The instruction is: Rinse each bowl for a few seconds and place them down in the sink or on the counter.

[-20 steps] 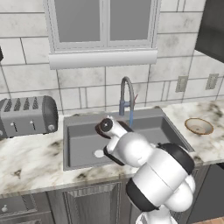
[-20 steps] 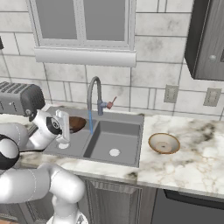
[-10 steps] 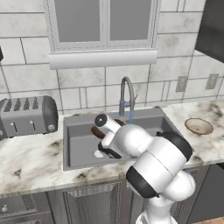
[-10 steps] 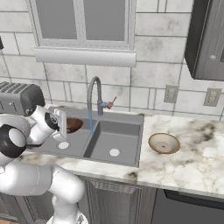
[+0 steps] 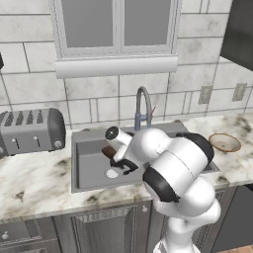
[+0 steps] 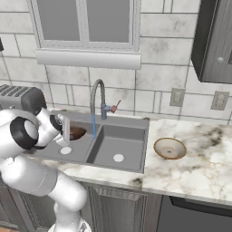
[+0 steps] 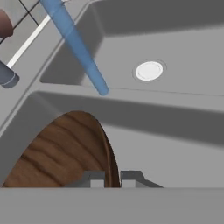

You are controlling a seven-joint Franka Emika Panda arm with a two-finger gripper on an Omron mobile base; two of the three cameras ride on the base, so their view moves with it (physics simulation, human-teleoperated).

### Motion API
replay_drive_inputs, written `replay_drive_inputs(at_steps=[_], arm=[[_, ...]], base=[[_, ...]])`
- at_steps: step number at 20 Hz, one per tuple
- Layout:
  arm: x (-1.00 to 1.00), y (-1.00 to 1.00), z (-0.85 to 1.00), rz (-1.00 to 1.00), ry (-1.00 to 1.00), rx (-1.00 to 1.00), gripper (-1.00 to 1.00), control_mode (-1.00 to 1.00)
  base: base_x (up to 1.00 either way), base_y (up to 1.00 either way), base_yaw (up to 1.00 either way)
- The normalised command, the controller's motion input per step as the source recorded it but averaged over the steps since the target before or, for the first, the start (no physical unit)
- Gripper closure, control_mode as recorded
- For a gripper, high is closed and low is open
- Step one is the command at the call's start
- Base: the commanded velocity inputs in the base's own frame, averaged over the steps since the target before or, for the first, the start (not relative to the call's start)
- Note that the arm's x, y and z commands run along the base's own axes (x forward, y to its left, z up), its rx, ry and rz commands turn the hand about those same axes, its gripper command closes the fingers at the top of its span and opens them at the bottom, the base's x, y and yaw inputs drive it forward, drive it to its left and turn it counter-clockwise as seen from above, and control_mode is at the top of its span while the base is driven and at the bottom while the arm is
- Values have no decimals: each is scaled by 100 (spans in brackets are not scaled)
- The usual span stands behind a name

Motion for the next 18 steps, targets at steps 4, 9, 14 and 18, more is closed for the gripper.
replay_drive_inputs(at_steps=[4,9,14,18], arm=[[11,6,-20,0,7,0,100,-100],[11,8,-23,0,6,0,100,-100],[12,5,-29,0,4,0,100,-100],[11,9,-33,0,-4,-1,100,-100]], base=[[0,0,0],[0,0,0],[0,0,0],[0,0,0]])
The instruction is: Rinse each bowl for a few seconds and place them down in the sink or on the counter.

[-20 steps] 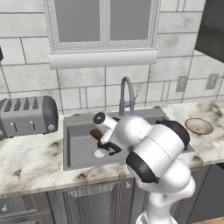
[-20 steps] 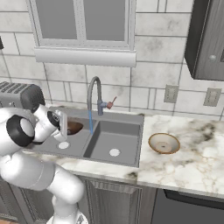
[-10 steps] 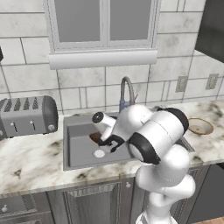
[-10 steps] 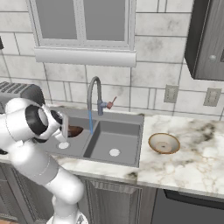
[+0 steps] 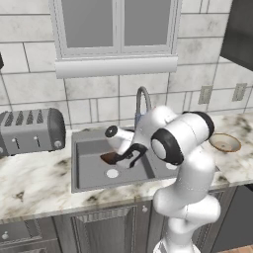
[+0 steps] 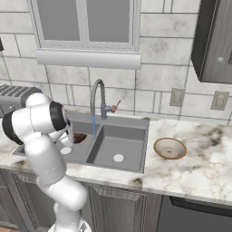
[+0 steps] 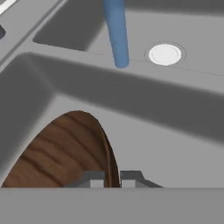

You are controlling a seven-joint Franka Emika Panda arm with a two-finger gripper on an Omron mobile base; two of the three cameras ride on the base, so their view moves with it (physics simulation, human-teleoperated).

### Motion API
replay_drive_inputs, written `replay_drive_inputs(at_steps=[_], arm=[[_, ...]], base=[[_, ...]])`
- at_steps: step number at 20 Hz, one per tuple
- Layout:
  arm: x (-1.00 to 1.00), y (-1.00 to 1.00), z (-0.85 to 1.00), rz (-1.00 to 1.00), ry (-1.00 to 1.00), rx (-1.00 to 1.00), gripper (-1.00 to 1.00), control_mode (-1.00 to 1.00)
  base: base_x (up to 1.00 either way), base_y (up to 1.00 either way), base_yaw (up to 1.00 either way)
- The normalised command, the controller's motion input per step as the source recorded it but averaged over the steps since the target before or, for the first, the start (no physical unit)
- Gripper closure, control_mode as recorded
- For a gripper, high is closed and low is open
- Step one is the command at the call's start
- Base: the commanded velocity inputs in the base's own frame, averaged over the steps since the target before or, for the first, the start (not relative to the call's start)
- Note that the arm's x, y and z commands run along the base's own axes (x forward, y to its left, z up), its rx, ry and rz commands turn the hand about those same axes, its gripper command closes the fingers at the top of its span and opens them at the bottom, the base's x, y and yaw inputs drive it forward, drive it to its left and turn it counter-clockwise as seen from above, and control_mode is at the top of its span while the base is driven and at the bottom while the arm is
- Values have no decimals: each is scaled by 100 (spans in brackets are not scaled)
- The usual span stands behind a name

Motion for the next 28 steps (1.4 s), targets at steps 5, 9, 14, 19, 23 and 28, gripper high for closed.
replay_drive_inputs(at_steps=[5,9,14,19,23,28], arm=[[13,13,-36,0,-5,-1,100,-100],[8,27,-41,0,-4,-1,100,-100],[-4,35,-52,0,-2,-4,100,-100],[-4,40,-56,0,-1,-6,100,-100],[0,35,-55,-1,0,-6,100,-100],[-7,34,-50,-1,0,-5,-100,-100]], base=[[0,0,0],[0,0,0],[0,0,0],[0,0,0],[0,0,0],[0,0,0]])
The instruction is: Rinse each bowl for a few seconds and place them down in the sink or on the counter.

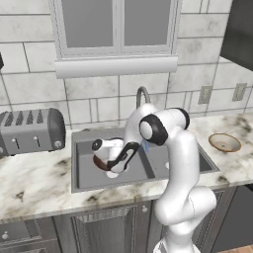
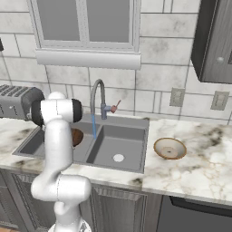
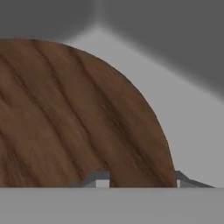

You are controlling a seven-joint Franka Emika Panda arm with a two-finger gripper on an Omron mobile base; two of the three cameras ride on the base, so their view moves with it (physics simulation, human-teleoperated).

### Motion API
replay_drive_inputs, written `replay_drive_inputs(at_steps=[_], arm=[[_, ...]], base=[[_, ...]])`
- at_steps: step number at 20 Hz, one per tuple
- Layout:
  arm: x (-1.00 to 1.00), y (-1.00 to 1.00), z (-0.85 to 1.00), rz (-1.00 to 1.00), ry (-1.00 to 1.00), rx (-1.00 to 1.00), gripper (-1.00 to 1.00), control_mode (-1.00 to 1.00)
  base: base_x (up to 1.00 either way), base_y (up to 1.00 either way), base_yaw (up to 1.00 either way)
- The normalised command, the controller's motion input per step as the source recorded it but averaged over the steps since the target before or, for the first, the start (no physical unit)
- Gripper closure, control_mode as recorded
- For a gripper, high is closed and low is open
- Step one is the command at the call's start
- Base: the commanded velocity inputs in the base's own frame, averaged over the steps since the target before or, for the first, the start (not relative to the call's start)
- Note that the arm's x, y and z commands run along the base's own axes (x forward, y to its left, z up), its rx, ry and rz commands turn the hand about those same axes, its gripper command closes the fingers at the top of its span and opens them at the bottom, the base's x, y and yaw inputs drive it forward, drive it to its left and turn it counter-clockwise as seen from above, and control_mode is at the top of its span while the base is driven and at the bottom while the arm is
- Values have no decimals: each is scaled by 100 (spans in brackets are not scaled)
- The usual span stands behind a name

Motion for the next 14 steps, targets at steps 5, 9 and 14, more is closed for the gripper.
replay_drive_inputs(at_steps=[5,9,14], arm=[[-2,18,-6,-2,-3,-1,-100,-100],[0,5,23,-2,-3,1,-100,-100],[-11,1,27,-1,-2,2,-100,-100]], base=[[0,0,0],[0,0,0],[0,0,0]])
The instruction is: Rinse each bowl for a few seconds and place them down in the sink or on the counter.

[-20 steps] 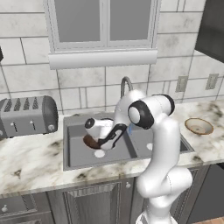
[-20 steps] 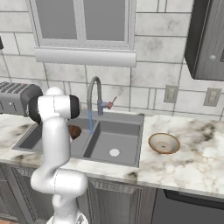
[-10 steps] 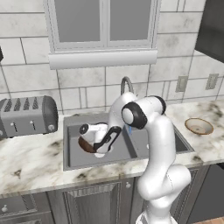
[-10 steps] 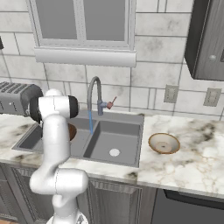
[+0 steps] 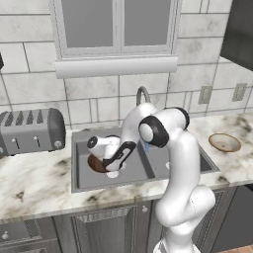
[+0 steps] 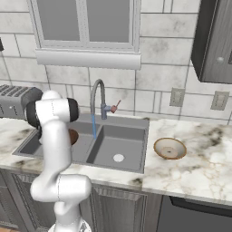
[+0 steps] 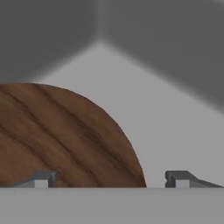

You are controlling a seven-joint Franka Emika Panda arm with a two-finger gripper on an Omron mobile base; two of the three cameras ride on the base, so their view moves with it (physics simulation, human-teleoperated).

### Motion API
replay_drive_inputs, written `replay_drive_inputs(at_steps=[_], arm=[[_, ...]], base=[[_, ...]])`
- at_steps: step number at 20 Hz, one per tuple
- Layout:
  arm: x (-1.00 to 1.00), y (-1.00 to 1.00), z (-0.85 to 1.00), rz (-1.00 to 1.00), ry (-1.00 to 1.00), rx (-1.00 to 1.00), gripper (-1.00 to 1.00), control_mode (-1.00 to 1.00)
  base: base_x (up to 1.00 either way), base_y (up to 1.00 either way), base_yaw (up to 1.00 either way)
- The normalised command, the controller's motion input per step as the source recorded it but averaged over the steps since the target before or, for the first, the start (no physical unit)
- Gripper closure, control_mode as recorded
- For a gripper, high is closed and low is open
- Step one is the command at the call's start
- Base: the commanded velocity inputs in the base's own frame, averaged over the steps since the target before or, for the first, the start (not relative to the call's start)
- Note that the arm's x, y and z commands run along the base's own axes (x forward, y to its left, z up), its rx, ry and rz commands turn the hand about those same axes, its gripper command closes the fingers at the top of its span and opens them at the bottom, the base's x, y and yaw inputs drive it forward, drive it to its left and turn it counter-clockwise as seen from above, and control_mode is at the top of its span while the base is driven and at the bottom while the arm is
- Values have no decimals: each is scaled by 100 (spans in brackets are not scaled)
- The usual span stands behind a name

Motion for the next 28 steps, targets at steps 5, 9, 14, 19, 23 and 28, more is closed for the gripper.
replay_drive_inputs(at_steps=[5,9,14,19,23,28], arm=[[-15,0,34,0,-4,3,-100,-100],[-20,-1,37,0,-7,3,-100,-100],[-23,-1,45,0,-8,3,-100,-100],[-22,0,55,0,-8,3,-100,-100],[-18,0,58,-1,-6,3,-100,-100],[-15,0,60,-3,-4,3,-100,-100]], base=[[0,0,0],[0,0,0],[0,0,0],[0,0,0],[0,0,0],[0,0,0]])
